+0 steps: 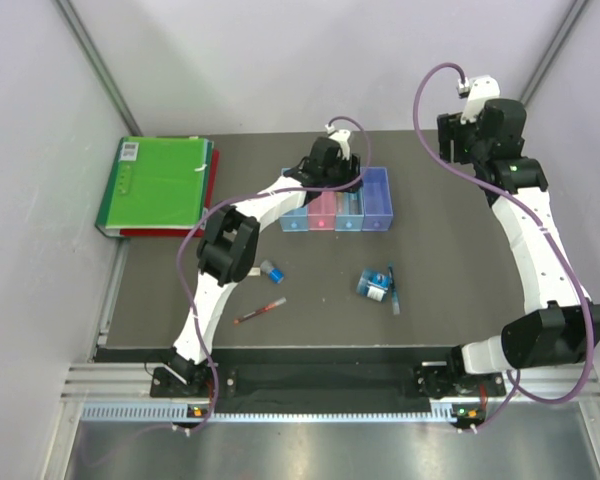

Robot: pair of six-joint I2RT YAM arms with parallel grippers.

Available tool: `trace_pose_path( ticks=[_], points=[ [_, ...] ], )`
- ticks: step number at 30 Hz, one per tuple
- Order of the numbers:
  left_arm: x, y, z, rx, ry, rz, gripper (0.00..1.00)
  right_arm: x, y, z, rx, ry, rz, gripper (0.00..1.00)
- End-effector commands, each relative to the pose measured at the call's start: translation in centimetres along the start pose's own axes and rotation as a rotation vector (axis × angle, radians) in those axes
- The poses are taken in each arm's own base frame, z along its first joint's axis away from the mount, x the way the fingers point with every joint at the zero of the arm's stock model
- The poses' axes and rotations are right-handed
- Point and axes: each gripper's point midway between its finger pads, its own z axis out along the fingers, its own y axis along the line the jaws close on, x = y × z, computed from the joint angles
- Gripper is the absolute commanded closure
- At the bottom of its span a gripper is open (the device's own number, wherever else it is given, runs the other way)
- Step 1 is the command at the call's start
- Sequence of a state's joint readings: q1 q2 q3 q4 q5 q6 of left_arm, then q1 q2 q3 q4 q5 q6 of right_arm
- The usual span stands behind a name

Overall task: Sort the stationery into containers
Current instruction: Place the pen in the storage box, then pick up the pen from the center of the board.

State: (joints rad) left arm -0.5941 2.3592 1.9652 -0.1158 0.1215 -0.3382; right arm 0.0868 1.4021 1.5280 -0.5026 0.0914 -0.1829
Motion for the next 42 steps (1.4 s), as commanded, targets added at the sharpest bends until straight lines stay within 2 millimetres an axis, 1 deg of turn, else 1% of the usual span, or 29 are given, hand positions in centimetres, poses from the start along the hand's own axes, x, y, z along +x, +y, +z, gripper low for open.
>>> trace_pose_path(
  ticks=[1,5,6,8,9,10,11,12,13,14,15,16,17,18,19,20,21,22,23,24,25,26,27,29,30,31,33,34,42],
  points=[
    [-3.9,-1.4,-1.3,0.054,-0.096,0.048,0.38,-2.6,-0.8,-0.8,0.008,-0.074,0.005,0.26],
    [-6.5,-3.1,-3.3,0.117,-0.143,0.162,0.38,-1.9,-0.1,-1.1,-0.030,-0.059,0.002,0.25],
    [-8.0,-3.8,-4.6,0.138,-0.170,0.191,0.38,-1.6,0.2,-1.2,-0.044,-0.051,0.000,0.25],
    [-8.4,-4.8,-6.0,0.186,-0.168,0.289,0.34,0.0,0.7,-1.4,-0.072,-0.010,-0.013,0.25],
    [-9.6,-5.7,-7.7,0.210,-0.191,0.334,0.31,0.6,1.4,-1.4,-0.106,0.005,-0.015,0.24],
    [-8.5,-5.8,-8.3,0.225,-0.158,0.368,0.26,1.7,2.1,-1.6,-0.137,0.042,-0.015,0.24],
    [-9.4,-6.8,-10.3,0.265,-0.179,0.478,0.23,3.0,2.5,-1.6,-0.156,0.075,-0.013,0.24],
    [-9.3,-6.9,-11.2,0.276,-0.175,0.529,0.21,3.9,2.9,-1.7,-0.177,0.101,-0.010,0.24],
    [-7.1,-6.2,-11.6,0.278,-0.113,0.569,0.19,5.8,3.7,-1.8,-0.211,0.152,-0.006,0.24],
    [-8.1,-6.4,-13.7,0.274,-0.142,0.672,0.14,6.5,4.2,-2.0,-0.233,0.170,-0.002,0.24],
    [-7.5,-6.1,-14.4,0.276,-0.127,0.723,0.11,7.5,4.6,-2.1,-0.248,0.194,0.004,0.23],
    [-5.3,-5.1,-14.8,0.271,-0.070,0.769,0.09,8.1,5.2,-2.4,-0.278,0.208,0.008,0.23],
    [-5.5,-4.9,-16.7,0.260,-0.074,0.868,0.05,9.4,5.7,-2.5,-0.295,0.234,0.011,0.23],
    [-4.9,-4.2,-17.4,0.243,-0.056,0.912,0.03,10.0,5.9,-2.6,-0.306,0.248,0.014,0.23],
    [-2.4,-3.1,-17.7,0.242,0.001,0.944,0.01,11.2,6.3,-2.7,-0.319,0.278,0.019,0.23],
    [-2.3,-2.9,-19.5,0.238,-0.002,1.032,0.01,11.5,6.5,-2.7,-0.326,0.282,0.020,0.23],
    [-1.5,-2.5,-20.2,0.240,0.012,1.075,0.01,11.9,6.6,-2.8,-0.331,0.290,0.022,0.23],
    [1.1,-1.5,-20.6,0.247,0.064,1.094,0.01,12.7,6.8,-2.9,-0.339,0.310,0.024,0.23],
    [0.9,-1.6,-22.1,0.242,0.045,1.143,0.01,13.0,7.0,-2.9,-0.344,0.318,0.023,0.23],
    [2.1,-1.3,-22.7,0.250,0.070,1.159,0.01,13.4,7.1,-2.9,-0.348,0.328,0.024,0.23],
    [4.4,-0.5,-23.1,0.264,0.119,1.182,0.01,14.0,7.4,-2.9,-0.352,0.338,0.021,0.24],
    [4.7,-0.6,-24.2,0.257,0.112,1.199,0.01,14.3,7.5,-2.8,-0.351,0.346,0.017,0.24],
    [7.3,0.1,-24.6,0.274,0.171,1.200,0.01,14.6,7.5,-2.8,-0.349,0.353,0.012,0.25],
    [8.9,0.3,-25.7,0.291,0.197,1.228,0.01,15.7,8.0,-2.7,-0.355,0.376,-0.006,0.26],
    [11.3,1.0,-26.3,0.312,0.268,1.221,0.01,16.2,8.4,-2.7,-0.362,0.390,-0.015,0.27],
    [12.2,1.2,-26.7,0.327,0.292,1.233,0.01,17.3,8.8,-2.6,-0.371,0.421,-0.017,0.28],
    [14.3,1.6,-27.6,0.355,0.345,1.235,0.01,18.2,9.5,-2.3,-0.384,0.443,-0.016,0.28],
    [14.9,1.8,-28.0,0.363,0.365,1.241,0.01,19.2,9.8,-2.3,-0.391,0.464,-0.012,0.29],
    [19.9,3.2,-29.5,0.415,0.480,1.237,0.01,20.6,12.6,-2.1,-0.437,0.474,-0.041,0.30]
  ],
)
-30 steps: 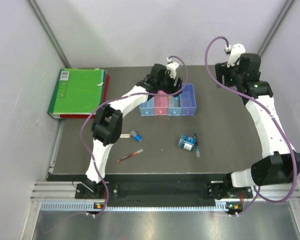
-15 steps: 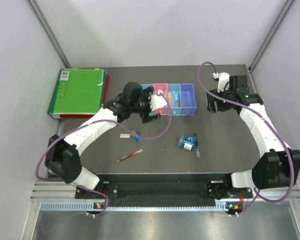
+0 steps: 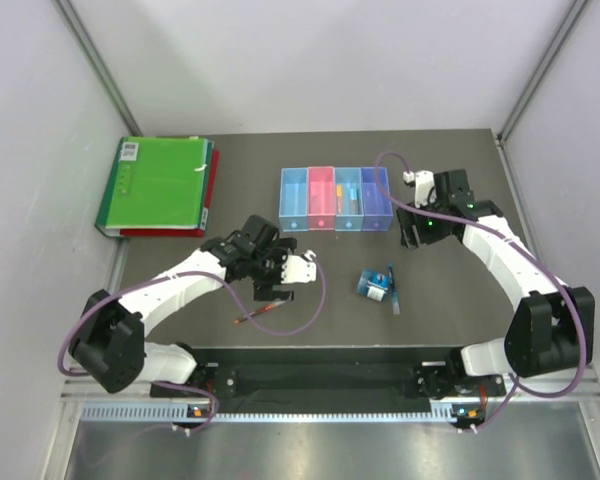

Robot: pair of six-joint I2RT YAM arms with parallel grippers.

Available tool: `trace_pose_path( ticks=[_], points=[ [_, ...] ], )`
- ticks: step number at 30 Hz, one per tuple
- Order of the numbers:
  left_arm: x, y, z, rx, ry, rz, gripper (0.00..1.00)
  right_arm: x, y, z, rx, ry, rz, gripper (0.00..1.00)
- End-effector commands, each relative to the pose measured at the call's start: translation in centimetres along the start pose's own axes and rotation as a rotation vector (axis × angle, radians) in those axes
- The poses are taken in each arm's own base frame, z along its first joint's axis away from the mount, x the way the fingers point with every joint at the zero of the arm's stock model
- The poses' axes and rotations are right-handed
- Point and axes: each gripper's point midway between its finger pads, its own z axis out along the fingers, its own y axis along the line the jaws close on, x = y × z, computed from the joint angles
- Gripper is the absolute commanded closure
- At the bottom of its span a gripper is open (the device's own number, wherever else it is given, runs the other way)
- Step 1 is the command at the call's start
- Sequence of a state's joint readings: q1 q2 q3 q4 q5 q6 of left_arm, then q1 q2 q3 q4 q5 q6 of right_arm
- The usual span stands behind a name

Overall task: Sort the stationery into containers
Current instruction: Pick up the pen from the center of the board.

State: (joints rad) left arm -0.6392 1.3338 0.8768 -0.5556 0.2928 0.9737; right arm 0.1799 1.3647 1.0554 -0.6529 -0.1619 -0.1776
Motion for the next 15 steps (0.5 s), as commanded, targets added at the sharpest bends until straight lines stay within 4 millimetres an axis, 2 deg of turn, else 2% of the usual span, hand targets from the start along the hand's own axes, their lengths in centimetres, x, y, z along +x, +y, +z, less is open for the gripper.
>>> trace_pose_path(
  ticks=[1,8,15],
  points=[
    [1.2,-2.5,0.2,0.063,0.022,0.046,0.01,-1.2,1.1,0.7,-0.013,-0.040,-0.026,0.29],
    [3.1,-5.8,2.7,0.189,0.033,0.096,0.01,-2.2,0.9,0.4,0.000,-0.063,-0.035,0.30],
    [3.1,-6.1,4.4,0.262,0.065,0.098,0.01,-2.7,0.7,-0.2,0.013,-0.077,-0.044,0.30]
  ],
)
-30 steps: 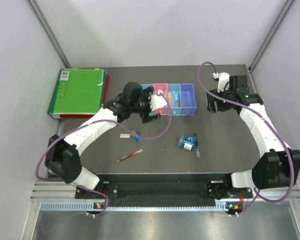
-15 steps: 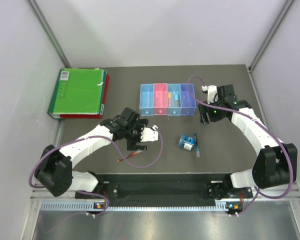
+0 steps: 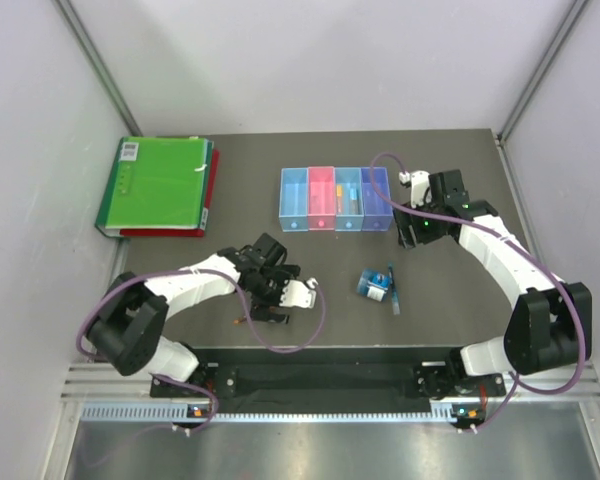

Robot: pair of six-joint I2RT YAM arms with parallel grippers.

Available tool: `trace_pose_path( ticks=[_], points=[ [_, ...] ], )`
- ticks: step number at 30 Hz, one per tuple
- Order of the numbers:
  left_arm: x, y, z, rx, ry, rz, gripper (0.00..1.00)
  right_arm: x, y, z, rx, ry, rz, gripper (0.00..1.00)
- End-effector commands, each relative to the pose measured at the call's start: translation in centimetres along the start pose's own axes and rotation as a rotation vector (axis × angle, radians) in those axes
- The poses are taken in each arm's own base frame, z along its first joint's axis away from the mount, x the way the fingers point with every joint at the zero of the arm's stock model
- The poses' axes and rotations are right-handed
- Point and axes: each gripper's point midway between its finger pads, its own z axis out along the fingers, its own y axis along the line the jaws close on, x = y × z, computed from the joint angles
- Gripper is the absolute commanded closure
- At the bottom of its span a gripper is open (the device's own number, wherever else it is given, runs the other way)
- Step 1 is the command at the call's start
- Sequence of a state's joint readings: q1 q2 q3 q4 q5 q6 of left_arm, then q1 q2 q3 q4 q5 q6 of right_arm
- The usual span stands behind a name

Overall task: Sort the stationery into containers
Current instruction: Pick up the pen from the center of the board.

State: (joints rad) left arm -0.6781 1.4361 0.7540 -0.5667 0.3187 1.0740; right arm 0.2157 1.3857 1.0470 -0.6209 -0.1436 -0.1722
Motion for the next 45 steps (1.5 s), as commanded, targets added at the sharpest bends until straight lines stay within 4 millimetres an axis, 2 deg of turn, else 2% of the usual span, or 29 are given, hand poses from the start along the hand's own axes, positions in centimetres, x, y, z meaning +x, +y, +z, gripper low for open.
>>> trace_pose_path(
  ticks=[1,4,7,8,11,15,18,23,26,27,28,32,33,40,45],
  points=[
    [-0.5,0.1,1.2,0.062,0.001,0.022,0.01,-2.6,-0.1,-1.2,0.019,-0.084,-0.021,0.30],
    [0.1,0.0,1.9,0.091,0.032,0.000,0.06,-3.1,-0.2,-1.6,0.028,-0.098,-0.023,0.30],
    [0.8,-0.5,2.6,0.122,0.064,-0.011,0.20,-3.5,-0.3,-1.9,0.033,-0.110,-0.026,0.30],
    [0.9,-0.5,2.6,0.128,0.072,-0.019,0.30,-3.7,-0.4,-2.0,0.036,-0.112,-0.026,0.30],
    [1.1,-0.8,2.9,0.157,0.095,-0.037,0.37,-4.5,-0.7,-2.3,0.047,-0.130,-0.033,0.30],
    [1.4,-1.4,3.0,0.196,0.125,-0.033,0.55,-5.3,-0.9,-2.4,0.054,-0.142,-0.040,0.30],
    [1.7,-1.7,2.9,0.213,0.147,-0.032,0.64,-5.4,-0.9,-2.1,0.054,-0.140,-0.045,0.30],
    [1.8,-2.1,2.5,0.250,0.173,-0.024,0.65,-5.3,-0.9,-1.7,0.050,-0.131,-0.047,0.30],
    [1.8,-2.3,2.1,0.274,0.193,-0.022,0.71,-5.6,-0.9,-1.6,0.052,-0.138,-0.051,0.30],
    [1.9,-2.4,2.0,0.280,0.200,-0.023,0.68,-5.8,-0.9,-1.7,0.053,-0.144,-0.051,0.30],
    [2.0,-2.7,1.8,0.293,0.212,-0.028,0.57,-5.9,-0.8,-1.7,0.051,-0.145,-0.054,0.31],
    [2.0,-2.4,1.2,0.285,0.238,-0.038,0.42,-6.1,-0.8,-1.8,0.049,-0.148,-0.057,0.30],
    [2.0,-2.3,1.1,0.279,0.240,-0.037,0.41,-6.1,-0.7,-1.7,0.048,-0.148,-0.060,0.31],
    [2.9,-2.4,0.3,0.262,0.293,-0.043,0.41,-6.4,-0.7,-2.1,0.052,-0.161,-0.061,0.31],
    [3.6,-2.9,0.9,0.266,0.302,-0.052,0.50,-6.7,-0.7,-2.3,0.052,-0.170,-0.057,0.30]
  ],
)
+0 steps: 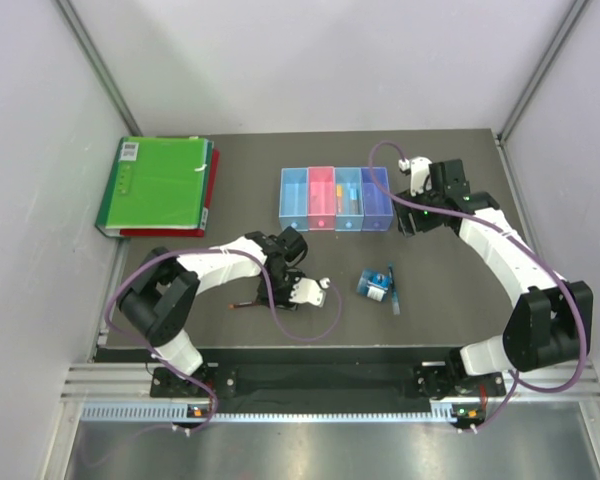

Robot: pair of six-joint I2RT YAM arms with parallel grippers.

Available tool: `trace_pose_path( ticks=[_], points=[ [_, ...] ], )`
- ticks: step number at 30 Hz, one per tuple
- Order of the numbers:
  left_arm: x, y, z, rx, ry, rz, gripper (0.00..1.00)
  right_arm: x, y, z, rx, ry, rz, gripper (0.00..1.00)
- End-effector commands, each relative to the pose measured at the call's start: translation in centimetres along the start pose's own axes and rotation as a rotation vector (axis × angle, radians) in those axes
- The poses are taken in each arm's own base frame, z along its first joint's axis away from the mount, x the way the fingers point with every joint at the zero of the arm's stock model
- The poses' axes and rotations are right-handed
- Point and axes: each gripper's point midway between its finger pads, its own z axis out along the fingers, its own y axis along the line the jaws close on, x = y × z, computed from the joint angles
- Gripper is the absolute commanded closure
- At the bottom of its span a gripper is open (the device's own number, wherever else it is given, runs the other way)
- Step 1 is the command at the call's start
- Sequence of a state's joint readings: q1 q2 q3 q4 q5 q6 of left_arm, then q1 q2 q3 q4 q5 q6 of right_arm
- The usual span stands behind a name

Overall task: Sort the stationery into containers
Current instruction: Pick up the pen from the center of the board.

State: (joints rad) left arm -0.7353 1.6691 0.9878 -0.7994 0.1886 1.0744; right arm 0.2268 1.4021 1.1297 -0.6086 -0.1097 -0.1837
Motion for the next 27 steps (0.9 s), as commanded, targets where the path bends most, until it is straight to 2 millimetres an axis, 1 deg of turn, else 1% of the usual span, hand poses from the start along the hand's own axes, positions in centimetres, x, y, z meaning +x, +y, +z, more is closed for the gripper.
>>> trace_pose_path(
  ticks=[1,3,4,6,7,8,9,10,14,18,19,21,22,24,27],
  points=[
    [2.6,-3.4,1.7,0.123,0.083,-0.045,0.54,-3.5,-0.2,-1.2,0.013,-0.101,-0.025,0.30],
    [2.5,-3.4,2.2,0.139,0.083,-0.061,0.58,-3.5,-0.2,-1.2,0.015,-0.101,-0.027,0.30],
    [2.2,-3.2,2.2,0.141,0.075,-0.064,0.66,-3.5,-0.3,-1.3,0.018,-0.102,-0.026,0.31],
    [1.8,-3.1,2.6,0.158,0.063,-0.080,0.73,-3.5,-0.4,-1.2,0.021,-0.100,-0.026,0.30],
    [1.5,-2.8,2.6,0.156,0.057,-0.081,0.78,-3.6,-0.3,-1.3,0.022,-0.103,-0.028,0.31],
    [1.3,-2.8,2.6,0.161,0.049,-0.091,0.88,-3.5,-0.4,-1.3,0.023,-0.101,-0.027,0.31],
    [1.3,-2.8,2.8,0.170,0.051,-0.096,0.95,-3.5,-0.4,-1.3,0.024,-0.101,-0.029,0.31],
    [0.9,-2.6,2.7,0.168,0.043,-0.098,1.00,-3.5,-0.4,-1.3,0.027,-0.100,-0.029,0.30],
    [0.5,-2.8,1.9,0.189,0.037,-0.114,1.00,-3.7,-0.6,-1.6,0.037,-0.109,-0.034,0.31],
    [-0.9,-1.9,-0.2,0.157,0.000,-0.130,1.00,-3.7,-0.6,-1.7,0.039,-0.112,-0.034,0.31],
    [-1.7,-0.9,-1.1,0.128,-0.019,-0.130,1.00,-3.7,-0.6,-1.6,0.038,-0.111,-0.034,0.30],
    [-2.4,-0.5,-2.2,0.121,-0.035,-0.147,1.00,-3.6,-0.5,-1.5,0.033,-0.108,-0.031,0.30],
    [-3.3,0.4,-2.9,0.099,-0.063,-0.145,1.00,-3.4,-0.5,-1.4,0.031,-0.104,-0.026,0.30],
    [-4.1,1.0,-3.9,0.080,-0.087,-0.155,1.00,-3.4,-0.4,-1.3,0.029,-0.103,-0.023,0.31],
    [-5.8,3.1,-6.0,0.010,-0.135,-0.159,1.00,-3.6,-0.3,-1.3,0.027,-0.106,-0.019,0.30]
  ],
)
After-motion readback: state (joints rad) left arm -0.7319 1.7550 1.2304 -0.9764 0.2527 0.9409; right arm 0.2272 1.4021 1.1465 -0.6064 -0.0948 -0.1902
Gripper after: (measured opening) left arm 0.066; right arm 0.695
